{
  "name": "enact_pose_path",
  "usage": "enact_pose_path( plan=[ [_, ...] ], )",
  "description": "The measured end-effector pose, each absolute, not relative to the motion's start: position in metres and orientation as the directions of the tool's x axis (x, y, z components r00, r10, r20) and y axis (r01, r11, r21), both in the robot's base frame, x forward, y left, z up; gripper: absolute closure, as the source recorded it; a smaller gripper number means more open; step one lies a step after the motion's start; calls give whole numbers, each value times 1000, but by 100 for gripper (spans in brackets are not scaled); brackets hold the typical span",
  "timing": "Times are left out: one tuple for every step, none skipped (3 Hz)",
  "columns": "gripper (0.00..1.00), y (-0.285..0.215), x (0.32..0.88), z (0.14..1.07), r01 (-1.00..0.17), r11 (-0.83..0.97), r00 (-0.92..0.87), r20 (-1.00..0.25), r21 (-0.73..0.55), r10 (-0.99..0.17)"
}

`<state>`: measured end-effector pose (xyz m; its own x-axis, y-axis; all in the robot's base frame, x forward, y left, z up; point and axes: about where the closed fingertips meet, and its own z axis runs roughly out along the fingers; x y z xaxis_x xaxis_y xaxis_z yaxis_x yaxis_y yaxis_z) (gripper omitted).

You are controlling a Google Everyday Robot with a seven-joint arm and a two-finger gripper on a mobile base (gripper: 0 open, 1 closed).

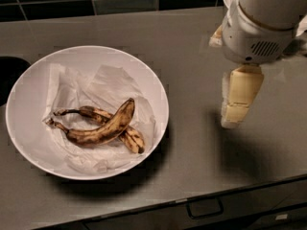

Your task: Pick banana from white bowl

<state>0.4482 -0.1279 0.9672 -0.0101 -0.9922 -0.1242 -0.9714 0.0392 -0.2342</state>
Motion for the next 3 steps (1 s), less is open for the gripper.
enact_pose_path(
  plan=[
    [0,-86,452,956,-976,-76,100,-114,-202,-988],
    [0,-86,453,956,-976,-76,101,-114,-203,-988],
    [0,-66,450,968,-964,-114,143,-107,-240,-984]
  ],
)
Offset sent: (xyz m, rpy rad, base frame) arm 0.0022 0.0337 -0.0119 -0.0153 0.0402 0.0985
